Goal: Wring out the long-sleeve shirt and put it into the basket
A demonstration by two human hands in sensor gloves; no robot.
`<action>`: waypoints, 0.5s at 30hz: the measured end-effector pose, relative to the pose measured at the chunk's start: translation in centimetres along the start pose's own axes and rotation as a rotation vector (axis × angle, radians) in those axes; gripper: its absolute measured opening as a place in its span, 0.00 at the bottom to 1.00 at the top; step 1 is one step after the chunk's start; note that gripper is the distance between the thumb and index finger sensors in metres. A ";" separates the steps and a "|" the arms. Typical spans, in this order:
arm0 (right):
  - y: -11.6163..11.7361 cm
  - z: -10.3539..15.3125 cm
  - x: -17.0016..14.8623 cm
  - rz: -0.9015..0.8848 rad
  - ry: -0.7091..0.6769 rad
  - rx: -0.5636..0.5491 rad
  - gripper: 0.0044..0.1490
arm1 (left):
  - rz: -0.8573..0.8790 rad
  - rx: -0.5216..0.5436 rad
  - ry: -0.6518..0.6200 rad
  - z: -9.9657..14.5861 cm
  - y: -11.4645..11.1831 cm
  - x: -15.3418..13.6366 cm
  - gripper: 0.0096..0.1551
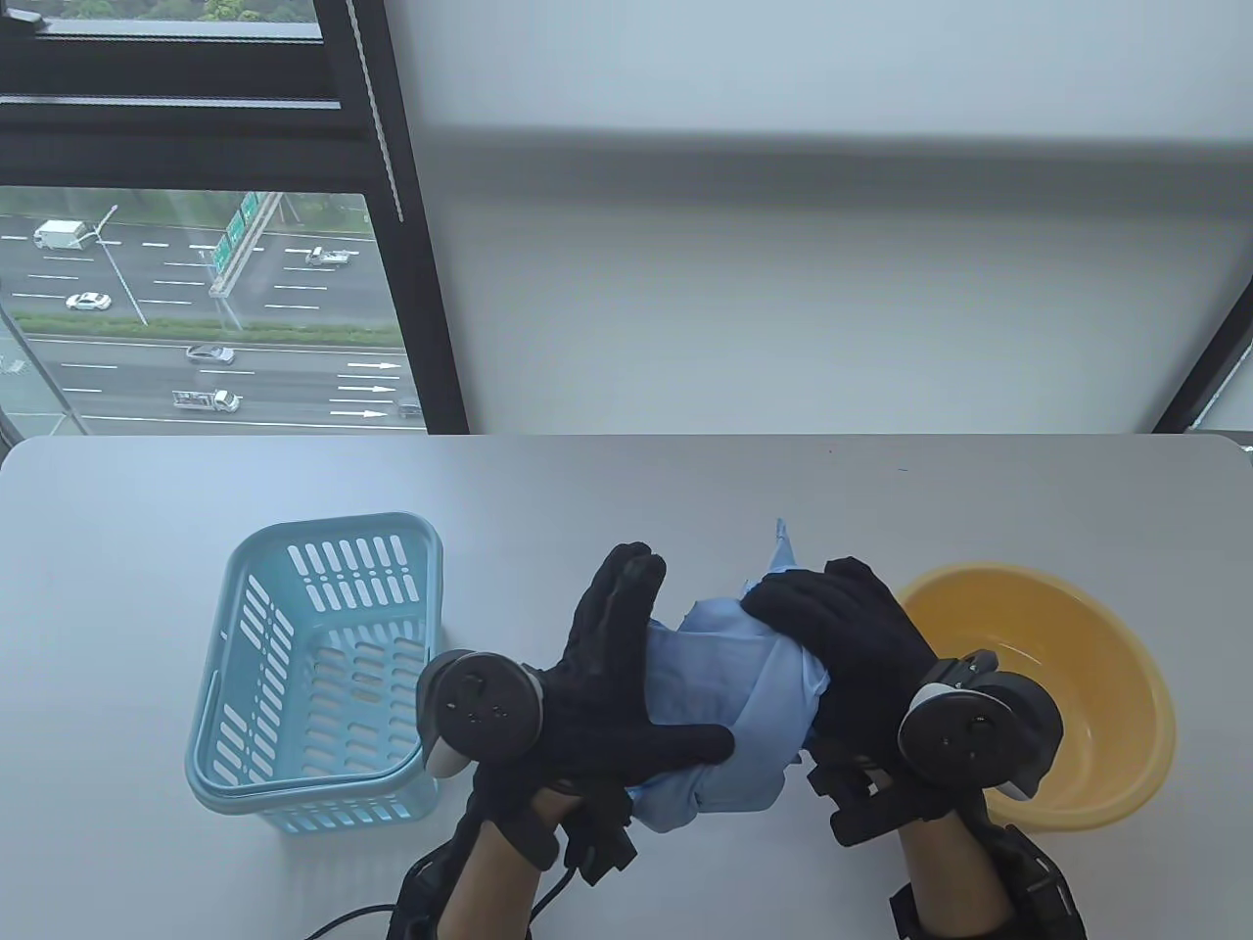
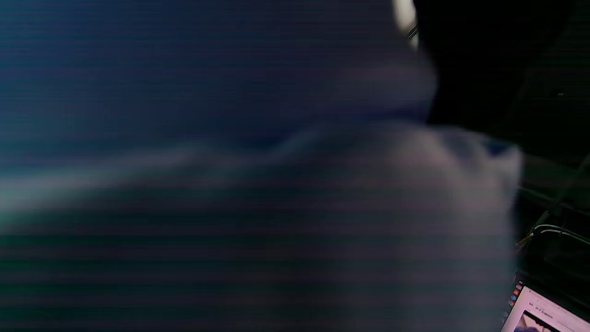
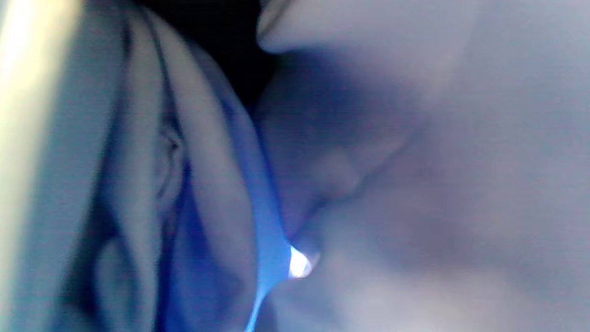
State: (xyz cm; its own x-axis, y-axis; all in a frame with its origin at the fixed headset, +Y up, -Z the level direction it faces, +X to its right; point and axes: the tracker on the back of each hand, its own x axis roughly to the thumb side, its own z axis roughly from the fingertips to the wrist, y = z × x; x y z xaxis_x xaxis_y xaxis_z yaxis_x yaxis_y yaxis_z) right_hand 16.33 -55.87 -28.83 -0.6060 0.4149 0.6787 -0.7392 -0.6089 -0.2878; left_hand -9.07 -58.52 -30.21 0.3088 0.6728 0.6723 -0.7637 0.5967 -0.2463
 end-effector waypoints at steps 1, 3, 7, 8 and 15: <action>0.0 0.0 0.2 -0.087 -0.004 0.011 0.29 | -0.015 -0.019 0.021 -0.2 -0.4 -0.2 0.86; 0.1 -0.1 0.5 -0.244 -0.007 0.040 0.31 | -0.026 -0.045 0.011 -0.4 -0.7 -0.6 0.88; 0.6 -0.3 0.5 -0.504 -0.004 0.057 0.38 | 0.141 -0.135 -0.026 -0.9 -1.7 -1.6 0.88; 0.8 -0.3 0.5 -0.537 -0.006 0.074 0.41 | 0.203 -0.166 -0.047 -1.2 -2.2 -1.9 0.86; 0.7 0.0 1.1 -0.500 -0.003 0.096 0.47 | 0.387 -0.254 -0.136 -2.0 -3.8 -2.6 0.62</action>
State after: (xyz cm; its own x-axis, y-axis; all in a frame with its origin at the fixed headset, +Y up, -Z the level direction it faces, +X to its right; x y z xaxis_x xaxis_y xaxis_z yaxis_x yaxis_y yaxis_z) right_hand 15.12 -55.84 -28.34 -0.1836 0.6699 0.7194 -0.9085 -0.3952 0.1361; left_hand -5.82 -61.71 -32.43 -0.0603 0.8135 0.5785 -0.6400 0.4132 -0.6478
